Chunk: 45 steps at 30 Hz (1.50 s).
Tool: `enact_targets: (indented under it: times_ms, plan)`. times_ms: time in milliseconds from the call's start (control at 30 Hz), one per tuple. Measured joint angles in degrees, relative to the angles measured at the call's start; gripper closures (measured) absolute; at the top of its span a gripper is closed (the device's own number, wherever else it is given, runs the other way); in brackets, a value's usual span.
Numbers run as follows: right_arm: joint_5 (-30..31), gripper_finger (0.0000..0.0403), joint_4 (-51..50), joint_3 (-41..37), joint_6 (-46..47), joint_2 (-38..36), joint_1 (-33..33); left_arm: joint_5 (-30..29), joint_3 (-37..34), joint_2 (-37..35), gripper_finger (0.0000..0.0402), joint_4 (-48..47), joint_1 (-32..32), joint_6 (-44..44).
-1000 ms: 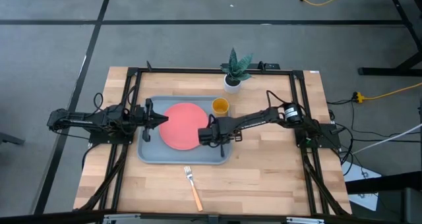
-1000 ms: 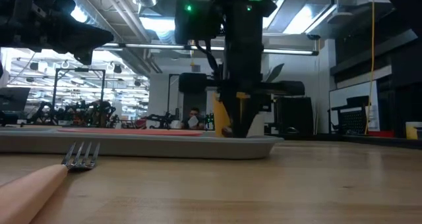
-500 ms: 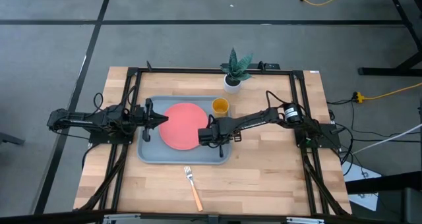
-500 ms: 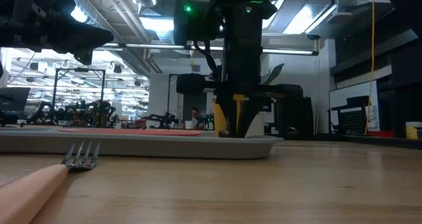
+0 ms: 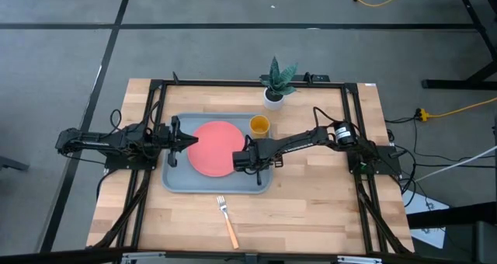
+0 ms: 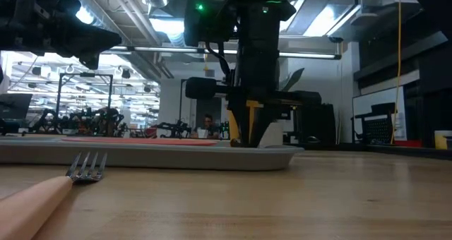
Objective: Pick and place plate/cup/fork/spoon on tray
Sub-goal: Put the black spoon on the gray tray
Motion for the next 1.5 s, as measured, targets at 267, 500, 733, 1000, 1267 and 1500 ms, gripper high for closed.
enact_targets:
  times_ms: [267, 500, 733, 1000, 1267, 1500]
  plan:
    - [0.0, 0.0370, 0.0, 0.0, 0.0, 0.0, 0.0, 0.0, 0.0, 0.0, 0.0374, 0.0, 0.0, 0.0]
    - [0.0, 0.0370, 0.0, 0.0, 0.0, 0.0, 0.0, 0.0, 0.0, 0.0, 0.0374, 0.0, 0.0, 0.0]
    - [0.9, 0.0370, 0.0, 0.0, 0.0, 0.0, 0.2, 0.0, 0.0, 0.0, 0.0374, 0.0, 0.0, 0.0]
    - [1.1, 0.0370, 0.7, 0.0, 0.0, 0.0, 0.3, 0.0, 0.0, 0.0, 0.0374, 0.0, 0.0, 0.1]
    - [2.4, 0.0370, 3.3, 0.1, -4.0, -0.1, 0.3, 0.0, 0.0, 0.0, 0.0374, 0.0, 0.0, 0.1]
    - [2.4, 0.0370, 3.4, 0.1, -4.0, -0.1, 0.3, 0.0, 0.0, 0.0, 0.0374, 0.0, 0.0, 0.1]
